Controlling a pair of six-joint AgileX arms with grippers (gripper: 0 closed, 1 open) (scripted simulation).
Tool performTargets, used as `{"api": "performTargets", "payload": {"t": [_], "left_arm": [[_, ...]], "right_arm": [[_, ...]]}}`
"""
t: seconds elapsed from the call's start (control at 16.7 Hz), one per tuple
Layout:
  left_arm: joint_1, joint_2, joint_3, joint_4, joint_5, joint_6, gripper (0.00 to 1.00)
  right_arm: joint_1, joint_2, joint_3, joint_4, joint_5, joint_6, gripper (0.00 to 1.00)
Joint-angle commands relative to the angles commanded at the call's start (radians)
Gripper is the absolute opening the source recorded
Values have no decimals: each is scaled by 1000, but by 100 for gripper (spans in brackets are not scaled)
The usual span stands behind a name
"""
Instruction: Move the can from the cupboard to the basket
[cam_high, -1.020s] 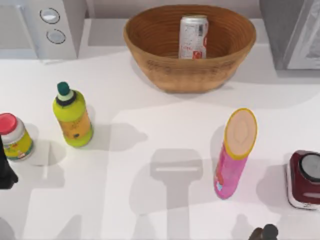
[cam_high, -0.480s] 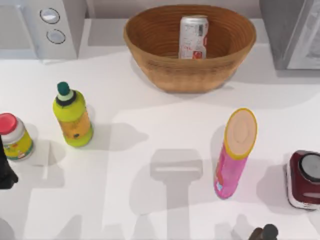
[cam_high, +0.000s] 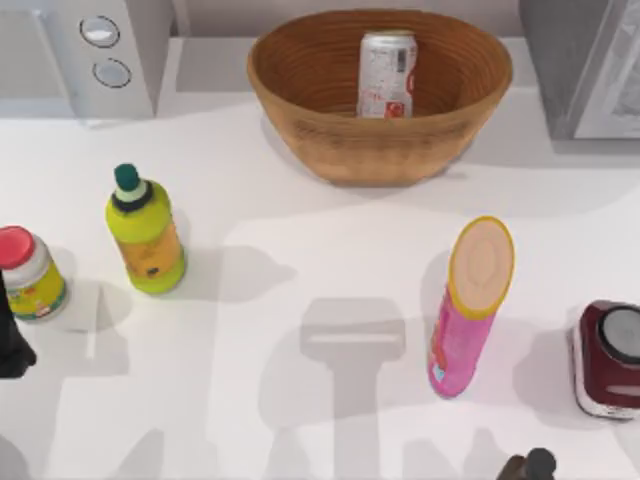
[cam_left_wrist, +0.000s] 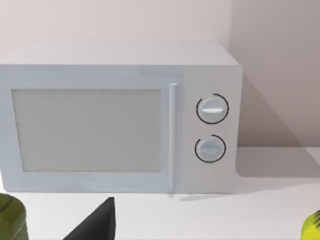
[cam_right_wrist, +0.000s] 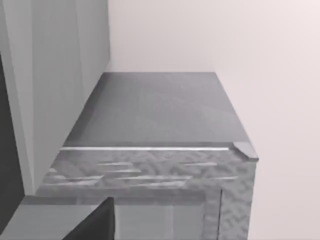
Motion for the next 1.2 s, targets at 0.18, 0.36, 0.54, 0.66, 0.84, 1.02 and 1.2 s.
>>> {"api": "performTargets", "payload": {"t": [0.18,0.36,0.54,0.66,0.84,1.02,1.2], "left_arm": [[0,0,0,0,0,0,100],[0,0,0,0,0,0,100],[0,0,0,0,0,0,100],[0,0,0,0,0,0,100],[0,0,0,0,0,0,100],[0,0,0,0,0,0,100],[0,0,0,0,0,0,100]], "right_arm": [[118,2,17,-4,120,0,100],[319,6,32,-13,326,-1,100],[582,5,37,-25,591,-4,100],[775,0,34,-33,782,-6,100],[1056,-13,20,-44,1058,-7,100],[1283,-31,-1,-51,1282,-9,100],[1417,-45,-21,-56,1416,-9,100]]}}
